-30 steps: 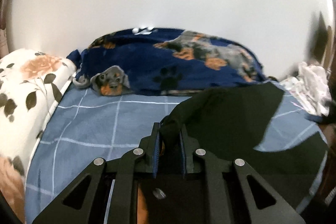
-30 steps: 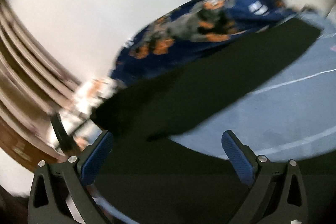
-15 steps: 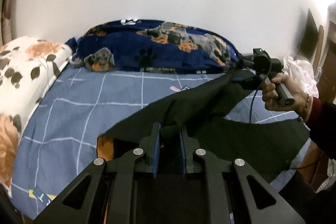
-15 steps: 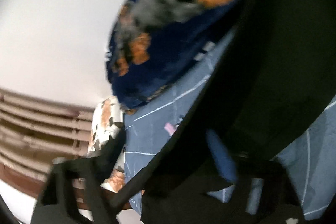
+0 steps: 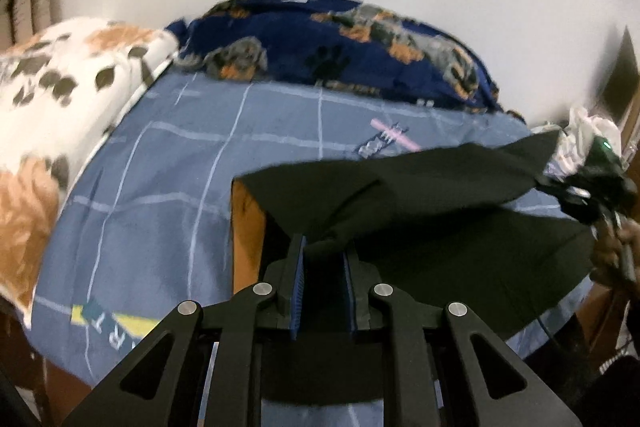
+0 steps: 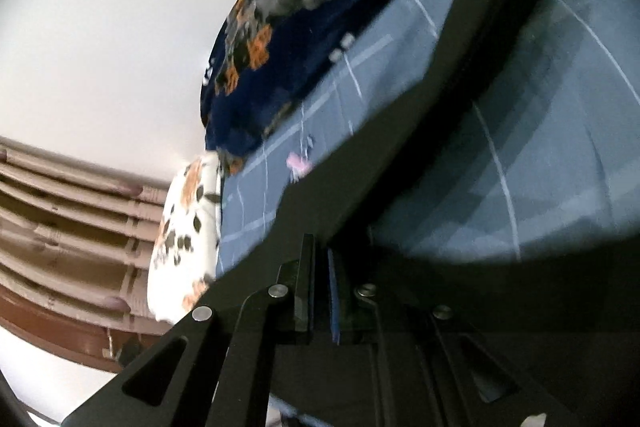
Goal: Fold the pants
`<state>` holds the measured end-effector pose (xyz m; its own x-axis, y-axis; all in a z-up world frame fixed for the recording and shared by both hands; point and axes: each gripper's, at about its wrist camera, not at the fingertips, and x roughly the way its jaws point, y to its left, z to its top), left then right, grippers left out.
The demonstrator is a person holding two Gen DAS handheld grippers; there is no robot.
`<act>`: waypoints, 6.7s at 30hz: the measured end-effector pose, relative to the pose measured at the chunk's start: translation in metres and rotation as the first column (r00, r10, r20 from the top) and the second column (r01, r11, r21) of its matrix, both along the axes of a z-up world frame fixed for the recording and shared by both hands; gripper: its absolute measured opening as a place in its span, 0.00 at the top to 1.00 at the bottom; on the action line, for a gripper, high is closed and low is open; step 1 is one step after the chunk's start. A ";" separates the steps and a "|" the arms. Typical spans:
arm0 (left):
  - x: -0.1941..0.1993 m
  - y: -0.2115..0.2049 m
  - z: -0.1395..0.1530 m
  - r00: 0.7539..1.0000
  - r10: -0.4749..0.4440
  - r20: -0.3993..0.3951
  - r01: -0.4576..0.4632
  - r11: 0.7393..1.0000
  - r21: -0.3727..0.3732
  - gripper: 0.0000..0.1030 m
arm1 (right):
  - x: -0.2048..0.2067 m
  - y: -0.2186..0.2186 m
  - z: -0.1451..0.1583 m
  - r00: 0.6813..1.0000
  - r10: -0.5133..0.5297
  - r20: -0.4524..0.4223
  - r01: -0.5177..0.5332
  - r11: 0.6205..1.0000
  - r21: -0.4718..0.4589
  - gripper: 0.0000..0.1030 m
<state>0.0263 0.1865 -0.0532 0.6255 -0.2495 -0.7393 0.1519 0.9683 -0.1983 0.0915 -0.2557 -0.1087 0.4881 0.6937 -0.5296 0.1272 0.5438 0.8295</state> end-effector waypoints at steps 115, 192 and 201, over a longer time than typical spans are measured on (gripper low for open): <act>-0.001 -0.037 -0.062 0.952 -0.051 -0.303 0.029 0.997 -0.078 0.59 | -0.122 -0.234 -0.060 0.899 -0.435 -0.051 0.432 0.900 -0.051 0.54; -0.018 0.046 -0.070 0.920 0.122 -0.373 -0.239 0.928 -0.286 0.89 | -0.220 -0.331 -0.088 0.742 -0.661 -0.112 0.659 0.750 -0.061 1.00; -0.030 0.049 -0.060 0.921 0.154 -0.359 -0.254 0.934 -0.250 0.92 | -0.217 -0.331 -0.085 0.757 -0.645 -0.109 0.637 0.764 -0.097 1.00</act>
<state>-0.0034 0.2354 -0.1132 0.4196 -0.3742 -0.8270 -0.1650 0.8645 -0.4748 -0.1252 -0.5866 -0.1940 0.7342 0.2135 -0.6445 0.5639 0.3369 0.7540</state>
